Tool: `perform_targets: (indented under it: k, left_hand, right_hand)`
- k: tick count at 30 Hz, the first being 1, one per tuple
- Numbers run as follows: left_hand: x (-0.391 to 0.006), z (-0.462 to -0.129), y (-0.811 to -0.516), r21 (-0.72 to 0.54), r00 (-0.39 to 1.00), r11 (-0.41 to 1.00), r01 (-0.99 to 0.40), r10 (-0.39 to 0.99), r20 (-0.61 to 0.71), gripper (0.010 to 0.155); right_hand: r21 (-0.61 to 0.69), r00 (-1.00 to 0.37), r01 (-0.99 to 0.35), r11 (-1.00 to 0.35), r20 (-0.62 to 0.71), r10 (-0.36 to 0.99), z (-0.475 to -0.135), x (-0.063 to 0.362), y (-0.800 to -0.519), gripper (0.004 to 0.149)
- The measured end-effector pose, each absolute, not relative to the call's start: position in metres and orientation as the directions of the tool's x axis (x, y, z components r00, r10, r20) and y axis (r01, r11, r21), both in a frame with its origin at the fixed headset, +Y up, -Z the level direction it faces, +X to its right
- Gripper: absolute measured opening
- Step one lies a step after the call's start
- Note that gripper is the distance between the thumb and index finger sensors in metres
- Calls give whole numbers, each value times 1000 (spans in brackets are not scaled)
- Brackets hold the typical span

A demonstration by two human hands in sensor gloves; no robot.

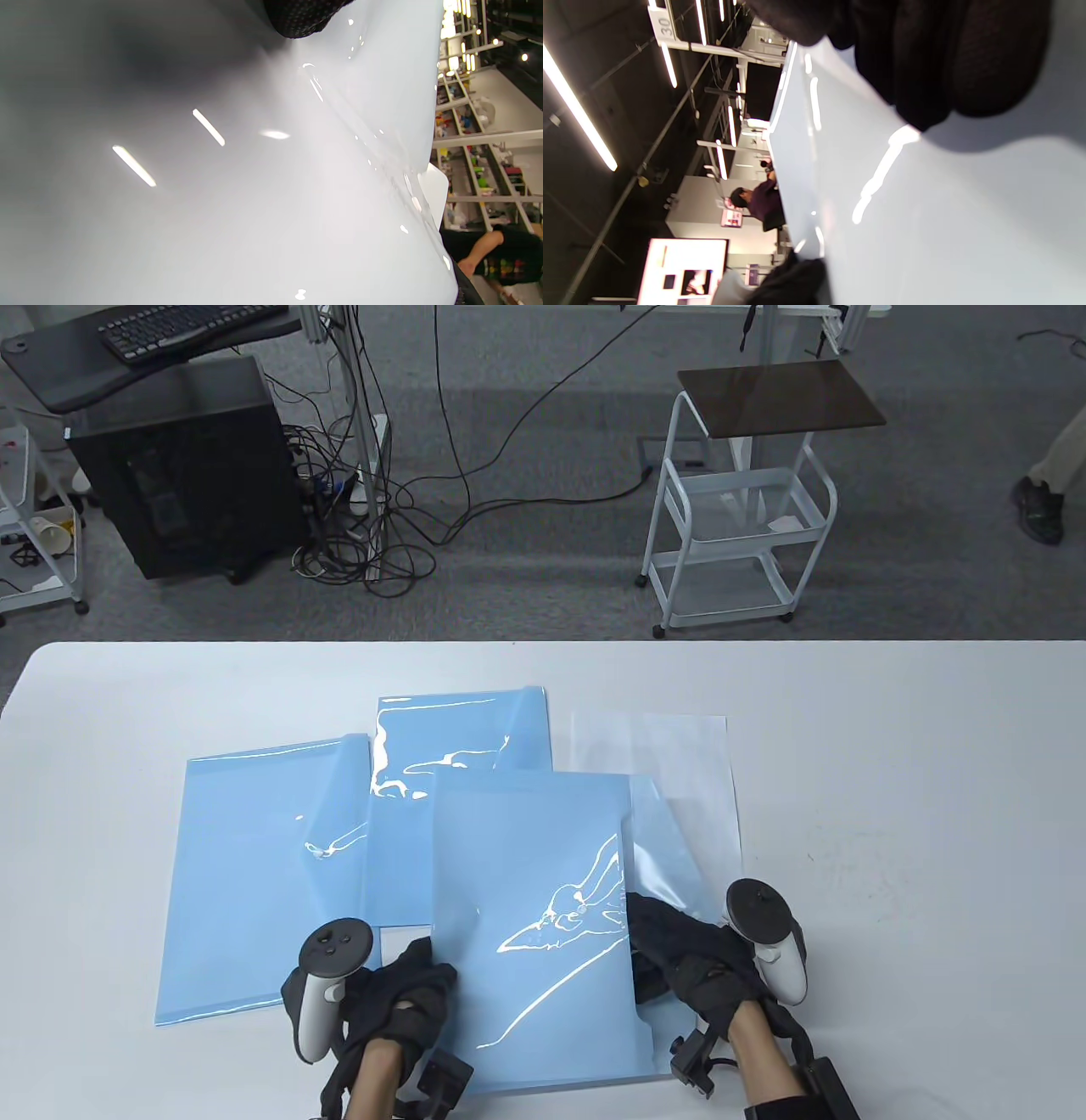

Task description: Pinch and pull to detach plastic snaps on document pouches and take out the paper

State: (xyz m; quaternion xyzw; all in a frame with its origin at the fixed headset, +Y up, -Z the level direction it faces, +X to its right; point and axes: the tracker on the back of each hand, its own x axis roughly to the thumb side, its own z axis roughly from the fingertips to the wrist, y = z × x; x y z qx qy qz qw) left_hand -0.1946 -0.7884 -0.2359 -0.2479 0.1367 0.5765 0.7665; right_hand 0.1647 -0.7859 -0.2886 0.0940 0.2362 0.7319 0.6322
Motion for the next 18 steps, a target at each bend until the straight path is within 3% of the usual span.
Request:
perform_targets:
  k: [3, 8, 12, 18]
  left_hand:
    - [-195, -236, -788, -224, 304, 219, -950, 815, -493, 48]
    - [-196, -236, -790, -229, 293, 204, -952, 821, -489, 48]
    - [-193, -236, -789, -240, 230, 126, -963, 849, -476, 48]
    - [-196, -236, -790, -229, 228, 130, -965, 849, -477, 47]
  right_hand:
    - [442, -178, -892, -92, -158, 971, -289, 167, -785, 57]
    - [488, -110, -872, 18, -232, 966, -289, 168, -792, 69]
    - [581, -185, -814, -14, -235, 954, -287, 160, -797, 77]
    - [399, -303, -890, -219, -162, 939, -287, 154, -782, 51]
